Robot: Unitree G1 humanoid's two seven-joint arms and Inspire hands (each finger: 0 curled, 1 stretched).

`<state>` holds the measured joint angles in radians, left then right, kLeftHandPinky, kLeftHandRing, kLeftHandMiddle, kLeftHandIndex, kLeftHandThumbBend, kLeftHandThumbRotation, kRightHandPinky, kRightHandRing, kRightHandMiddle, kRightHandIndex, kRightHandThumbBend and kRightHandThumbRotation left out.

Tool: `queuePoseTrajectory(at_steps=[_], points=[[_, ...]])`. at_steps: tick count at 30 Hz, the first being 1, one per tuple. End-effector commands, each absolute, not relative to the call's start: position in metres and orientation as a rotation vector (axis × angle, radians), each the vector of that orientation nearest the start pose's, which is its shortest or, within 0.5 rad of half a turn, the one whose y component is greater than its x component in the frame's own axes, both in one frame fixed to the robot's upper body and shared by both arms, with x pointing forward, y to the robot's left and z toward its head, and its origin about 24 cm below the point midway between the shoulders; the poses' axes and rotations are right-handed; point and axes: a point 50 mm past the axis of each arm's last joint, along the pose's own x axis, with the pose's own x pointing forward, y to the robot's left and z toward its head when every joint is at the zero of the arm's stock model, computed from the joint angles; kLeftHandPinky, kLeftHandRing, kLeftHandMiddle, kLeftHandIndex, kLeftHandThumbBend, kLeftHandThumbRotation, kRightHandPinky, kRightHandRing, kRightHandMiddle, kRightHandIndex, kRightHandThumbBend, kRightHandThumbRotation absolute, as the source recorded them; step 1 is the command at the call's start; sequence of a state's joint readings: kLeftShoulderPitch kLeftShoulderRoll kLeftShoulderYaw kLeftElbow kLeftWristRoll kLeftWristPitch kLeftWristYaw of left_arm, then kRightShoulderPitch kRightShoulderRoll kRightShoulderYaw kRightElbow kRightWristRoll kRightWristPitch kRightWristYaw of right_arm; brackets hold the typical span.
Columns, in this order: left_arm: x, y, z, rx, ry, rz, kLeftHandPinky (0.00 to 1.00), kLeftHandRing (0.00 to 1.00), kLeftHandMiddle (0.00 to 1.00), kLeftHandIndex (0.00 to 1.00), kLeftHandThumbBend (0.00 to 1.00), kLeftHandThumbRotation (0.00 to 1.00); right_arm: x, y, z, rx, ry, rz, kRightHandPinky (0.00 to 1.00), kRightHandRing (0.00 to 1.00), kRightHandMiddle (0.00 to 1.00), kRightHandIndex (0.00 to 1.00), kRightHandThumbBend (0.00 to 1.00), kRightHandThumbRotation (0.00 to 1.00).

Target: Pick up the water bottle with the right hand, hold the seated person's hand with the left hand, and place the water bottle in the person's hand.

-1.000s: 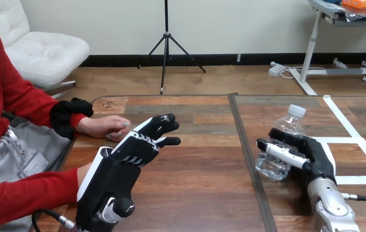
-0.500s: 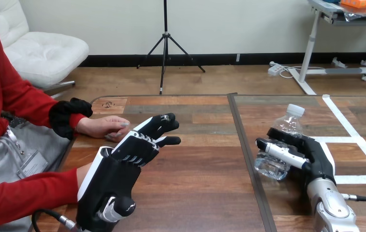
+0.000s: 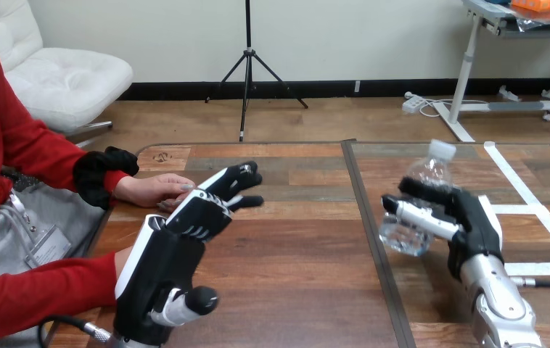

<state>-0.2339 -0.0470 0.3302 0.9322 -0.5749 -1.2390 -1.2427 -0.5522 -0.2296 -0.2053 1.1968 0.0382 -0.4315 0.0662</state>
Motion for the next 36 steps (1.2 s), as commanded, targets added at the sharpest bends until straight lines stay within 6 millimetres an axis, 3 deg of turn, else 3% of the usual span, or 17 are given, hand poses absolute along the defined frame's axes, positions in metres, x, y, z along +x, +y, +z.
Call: queuePoseTrajectory(at_steps=[1,16,26,36], points=[[0.236,0.164,0.021,0.077,-0.715,-0.441,0.81,0.91,0.92,0.88,1.0,0.77,0.339,-0.214,0.03,-0.103,-0.014,-0.066,0.32,0.39,0.48,0.5,0.79,0.0],[0.24,0.177,0.041,0.271,-0.783,-0.383,0.83,0.92,0.94,0.9,1.0,0.71,0.342,-0.207,0.044,-0.165,-0.099,0.028,0.31,0.39,0.48,0.49,0.84,0.0],[0.243,0.189,0.055,0.389,-0.799,-0.369,0.91,0.97,0.98,0.95,1.0,0.66,0.344,-0.202,0.052,-0.207,-0.137,0.077,0.31,0.38,0.47,0.47,0.86,0.0],[0.244,0.208,0.07,0.521,-0.774,-0.35,0.9,0.98,0.99,0.98,1.0,0.63,0.346,-0.199,0.059,-0.25,-0.167,0.107,0.3,0.36,0.45,0.46,0.87,0.0]])
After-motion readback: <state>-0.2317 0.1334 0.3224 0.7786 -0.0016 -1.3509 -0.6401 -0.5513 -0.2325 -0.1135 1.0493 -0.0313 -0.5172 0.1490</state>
